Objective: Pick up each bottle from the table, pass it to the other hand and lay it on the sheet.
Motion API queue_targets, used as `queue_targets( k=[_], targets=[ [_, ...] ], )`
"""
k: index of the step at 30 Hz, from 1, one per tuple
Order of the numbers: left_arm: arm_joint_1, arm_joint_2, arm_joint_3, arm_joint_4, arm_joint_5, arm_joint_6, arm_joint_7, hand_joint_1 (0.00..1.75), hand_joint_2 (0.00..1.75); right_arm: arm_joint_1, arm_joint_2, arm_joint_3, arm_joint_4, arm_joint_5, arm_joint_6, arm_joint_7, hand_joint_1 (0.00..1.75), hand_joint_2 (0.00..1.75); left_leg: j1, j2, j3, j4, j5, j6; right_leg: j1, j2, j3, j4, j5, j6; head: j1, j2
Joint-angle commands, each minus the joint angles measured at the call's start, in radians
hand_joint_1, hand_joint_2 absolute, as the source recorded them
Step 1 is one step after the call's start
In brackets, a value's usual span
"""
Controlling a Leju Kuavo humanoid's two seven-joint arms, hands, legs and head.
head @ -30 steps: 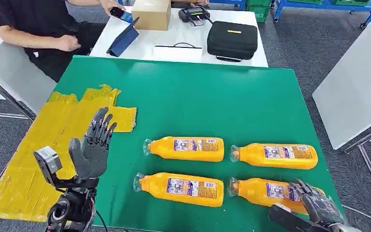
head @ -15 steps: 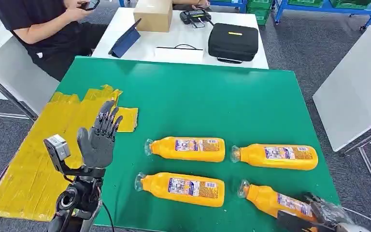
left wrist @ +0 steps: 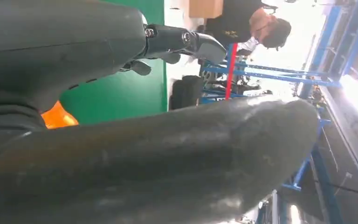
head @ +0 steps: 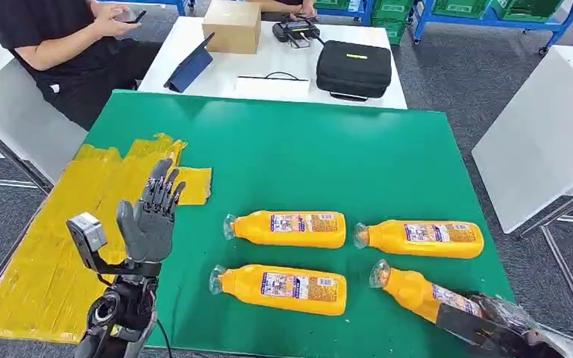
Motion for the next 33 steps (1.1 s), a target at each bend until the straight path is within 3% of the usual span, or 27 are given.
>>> queue_targets(
  k=[1, 3, 5, 9, 12, 13, 18, 21, 23, 24, 27, 31, 33],
  targets=[
    [0.083, -0.002, 0.083, -0.072, -0.006, 0.015, -0.005, 0.00, 0.00, 0.194, 0.172, -0.320, -0.405, -0.084, -0.097, -0.090, 1.75, 1.75, -0.002, 0.000, -0.007, -0.001, 0.002, -0.003, -0.002, -0.007, -0.006, 0.003, 0.001, -0.001, -0.001, 0.000],
    [0.112, -0.019, 0.110, -0.109, -0.015, 0.022, -0.010, 0.00, 0.00, 0.141, 0.299, -0.362, -0.480, -0.036, -0.123, -0.168, 1.75, 1.75, -0.002, -0.001, -0.013, 0.001, 0.003, -0.004, -0.002, -0.008, -0.011, 0.006, 0.001, 0.001, -0.001, 0.000],
    [0.125, -0.020, 0.113, -0.120, -0.015, 0.021, -0.009, 0.00, 0.00, 0.134, 0.323, -0.352, -0.502, -0.016, -0.110, -0.159, 1.75, 1.75, -0.001, 0.000, -0.018, 0.000, 0.004, -0.002, -0.002, -0.004, -0.017, 0.006, 0.003, 0.003, -0.001, 0.000],
    [0.126, -0.024, 0.113, -0.119, -0.019, 0.020, -0.010, 0.00, 0.00, 0.136, 0.332, -0.352, -0.494, -0.005, -0.105, -0.159, 1.75, 1.75, -0.001, -0.003, -0.019, 0.000, 0.004, -0.004, -0.002, -0.009, -0.020, 0.006, 0.001, 0.002, -0.001, 0.000],
    [0.125, -0.032, 0.117, -0.118, -0.023, 0.023, -0.015, 0.00, 0.00, 0.118, 0.414, -0.369, -0.525, -0.024, -0.165, -0.290, 1.75, 1.75, -0.001, -0.005, -0.020, 0.000, 0.005, -0.004, -0.002, -0.013, -0.020, 0.007, 0.000, 0.001, -0.001, 0.000],
    [0.138, -0.035, 0.115, -0.122, -0.021, 0.023, -0.019, 0.00, 1.75, 0.115, 0.443, -0.348, -0.550, -0.015, -0.177, -0.312, 1.75, 1.75, 0.000, -0.004, -0.022, 0.000, 0.006, -0.004, -0.002, -0.009, -0.021, 0.006, 0.001, 0.002, -0.001, 0.000],
    [0.129, -0.036, 0.061, -0.100, 0.025, -0.020, -0.050, 0.00, 1.75, 0.077, 0.446, -0.175, -0.489, -0.029, -0.162, -0.329, 1.75, 1.75, -0.001, -0.001, -0.020, -0.001, 0.005, -0.007, -0.002, -0.011, -0.020, 0.007, 0.001, -0.001, -0.001, 0.000],
    [0.079, -0.032, 0.014, -0.064, 0.058, -0.039, -0.047, 0.00, 1.75, -0.099, 0.470, -0.066, -0.297, -0.096, -0.159, -0.316, 1.75, 1.75, 0.000, -0.001, -0.020, -0.002, 0.007, -0.006, -0.002, -0.009, -0.020, 0.005, 0.003, 0.001, 0.000, 0.000],
    [0.067, -0.029, 0.003, -0.059, 0.061, -0.033, -0.046, 0.00, 1.75, -0.146, 0.477, -0.038, -0.247, -0.105, -0.169, -0.311, 1.75, 1.75, 0.001, 0.005, -0.020, -0.003, 0.007, -0.006, -0.001, -0.002, -0.021, 0.003, 0.006, 0.001, -0.001, 0.000],
    [0.051, -0.025, -0.011, -0.046, 0.072, -0.041, -0.038, 0.00, 1.75, -0.199, 0.494, -0.009, -0.184, -0.109, -0.163, -0.293, 1.75, 1.75, 0.001, 0.002, -0.022, -0.002, 0.007, -0.005, -0.001, -0.004, -0.021, 0.004, 0.005, 0.002, -0.001, 0.000],
    [-0.005, -0.025, -0.044, -0.007, 0.108, -0.046, -0.010, 0.00, 1.75, -0.396, 0.570, 0.122, 0.059, -0.045, -0.171, -0.213, 1.75, 1.75, 0.000, 0.007, -0.021, -0.004, 0.011, -0.007, -0.002, -0.002, -0.023, 0.003, 0.010, -0.002, 0.000, 0.000],
    [-0.040, -0.026, -0.073, 0.024, 0.134, -0.052, 0.004, 0.00, 1.75, -0.483, 0.661, 0.189, 0.132, -0.012, -0.195, -0.159, 1.75, 1.75, 0.000, 0.007, -0.023, -0.003, 0.014, -0.009, -0.001, -0.002, -0.025, 0.005, 0.012, -0.004, 0.000, 0.000],
    [-0.042, -0.026, -0.074, 0.025, 0.135, -0.052, 0.004, 0.00, 1.75, -0.487, 0.667, 0.193, 0.130, -0.008, -0.196, -0.151, 1.75, 1.75, -0.001, 0.000, -0.027, -0.001, 0.016, -0.007, -0.003, -0.005, -0.028, 0.008, 0.010, -0.001, 0.000, 0.000]
  ],
)
